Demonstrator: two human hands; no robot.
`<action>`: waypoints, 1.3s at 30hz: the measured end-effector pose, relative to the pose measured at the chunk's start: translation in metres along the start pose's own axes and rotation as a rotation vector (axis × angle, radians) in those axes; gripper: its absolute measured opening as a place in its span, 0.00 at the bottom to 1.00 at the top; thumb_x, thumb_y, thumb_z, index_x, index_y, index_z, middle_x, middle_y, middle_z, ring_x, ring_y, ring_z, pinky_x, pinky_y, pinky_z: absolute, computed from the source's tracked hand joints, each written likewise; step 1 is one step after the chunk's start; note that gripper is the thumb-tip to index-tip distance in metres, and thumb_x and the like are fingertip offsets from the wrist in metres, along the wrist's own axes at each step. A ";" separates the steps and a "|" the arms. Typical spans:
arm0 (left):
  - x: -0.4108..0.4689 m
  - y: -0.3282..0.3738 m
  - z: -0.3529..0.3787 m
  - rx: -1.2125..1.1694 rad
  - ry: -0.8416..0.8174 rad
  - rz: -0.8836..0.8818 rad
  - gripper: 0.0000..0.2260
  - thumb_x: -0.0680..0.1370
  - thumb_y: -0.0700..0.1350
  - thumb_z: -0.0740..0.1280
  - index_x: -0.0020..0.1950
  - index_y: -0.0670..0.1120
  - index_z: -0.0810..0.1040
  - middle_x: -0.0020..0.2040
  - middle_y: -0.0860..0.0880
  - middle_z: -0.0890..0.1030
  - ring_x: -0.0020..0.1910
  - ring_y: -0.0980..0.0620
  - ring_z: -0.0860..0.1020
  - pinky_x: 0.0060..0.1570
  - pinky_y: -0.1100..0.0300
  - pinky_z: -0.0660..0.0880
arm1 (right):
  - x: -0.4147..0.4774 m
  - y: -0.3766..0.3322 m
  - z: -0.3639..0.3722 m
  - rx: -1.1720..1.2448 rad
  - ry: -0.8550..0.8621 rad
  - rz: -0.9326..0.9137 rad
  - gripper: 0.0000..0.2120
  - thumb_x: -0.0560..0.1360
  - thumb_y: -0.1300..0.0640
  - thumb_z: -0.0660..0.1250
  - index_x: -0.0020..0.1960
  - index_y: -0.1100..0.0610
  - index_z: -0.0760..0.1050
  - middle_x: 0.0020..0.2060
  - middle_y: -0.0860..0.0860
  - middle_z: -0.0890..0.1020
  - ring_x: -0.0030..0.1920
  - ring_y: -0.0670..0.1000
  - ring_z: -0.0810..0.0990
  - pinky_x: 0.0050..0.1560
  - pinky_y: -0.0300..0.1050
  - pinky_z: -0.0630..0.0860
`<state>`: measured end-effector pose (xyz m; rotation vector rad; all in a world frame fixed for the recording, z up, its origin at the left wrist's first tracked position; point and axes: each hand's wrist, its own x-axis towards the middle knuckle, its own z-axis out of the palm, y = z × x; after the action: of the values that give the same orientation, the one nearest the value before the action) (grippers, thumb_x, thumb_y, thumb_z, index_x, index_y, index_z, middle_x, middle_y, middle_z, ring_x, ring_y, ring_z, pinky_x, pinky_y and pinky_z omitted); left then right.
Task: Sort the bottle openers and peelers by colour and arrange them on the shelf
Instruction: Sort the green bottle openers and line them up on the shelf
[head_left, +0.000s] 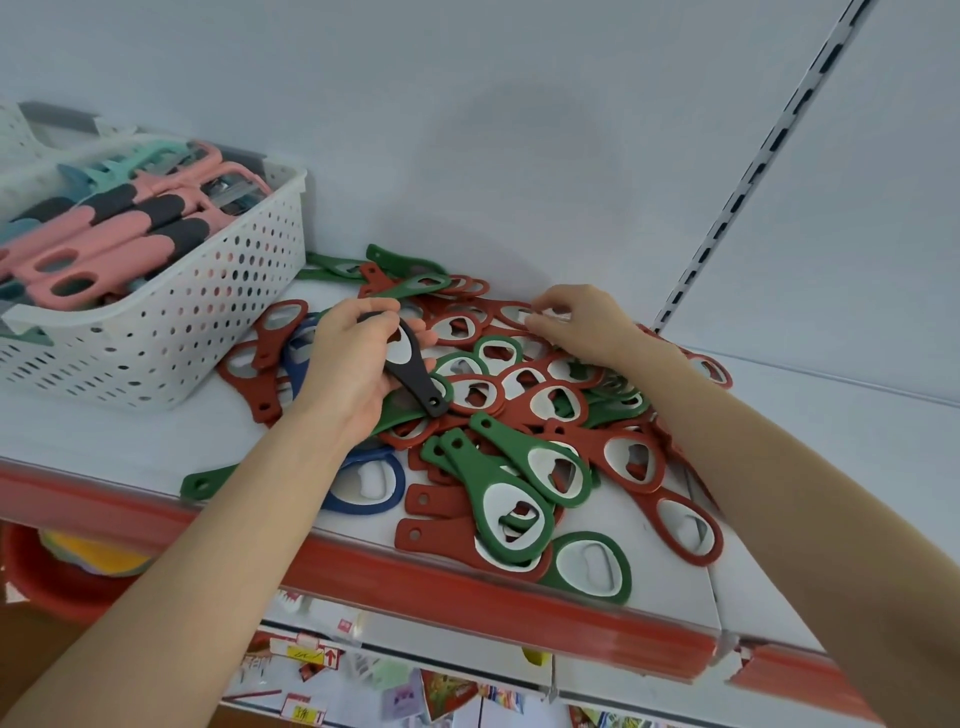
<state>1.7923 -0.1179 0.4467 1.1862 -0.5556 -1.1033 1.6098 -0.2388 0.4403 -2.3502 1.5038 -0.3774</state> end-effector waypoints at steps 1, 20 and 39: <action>0.000 0.000 0.000 -0.003 -0.003 0.000 0.07 0.80 0.34 0.55 0.54 0.40 0.70 0.41 0.43 0.77 0.37 0.50 0.80 0.33 0.59 0.79 | -0.006 -0.001 -0.005 0.037 0.029 0.004 0.15 0.77 0.50 0.62 0.59 0.57 0.76 0.59 0.51 0.78 0.60 0.51 0.74 0.59 0.43 0.68; -0.012 0.003 0.001 -0.012 -0.105 -0.002 0.06 0.80 0.37 0.58 0.45 0.45 0.71 0.38 0.43 0.79 0.37 0.51 0.81 0.34 0.58 0.80 | -0.098 0.036 -0.018 -0.170 0.138 0.009 0.21 0.79 0.48 0.58 0.70 0.52 0.67 0.71 0.54 0.66 0.72 0.54 0.61 0.72 0.48 0.55; -0.013 0.006 -0.009 -0.081 -0.094 0.002 0.07 0.80 0.37 0.57 0.43 0.45 0.69 0.37 0.44 0.77 0.31 0.54 0.81 0.32 0.60 0.79 | -0.134 -0.049 0.009 -0.128 -0.257 -0.065 0.36 0.70 0.32 0.59 0.74 0.45 0.56 0.76 0.47 0.51 0.75 0.49 0.48 0.74 0.56 0.45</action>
<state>1.7962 -0.1025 0.4515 1.0673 -0.5783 -1.1733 1.5991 -0.0963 0.4455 -2.4396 1.3692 0.0079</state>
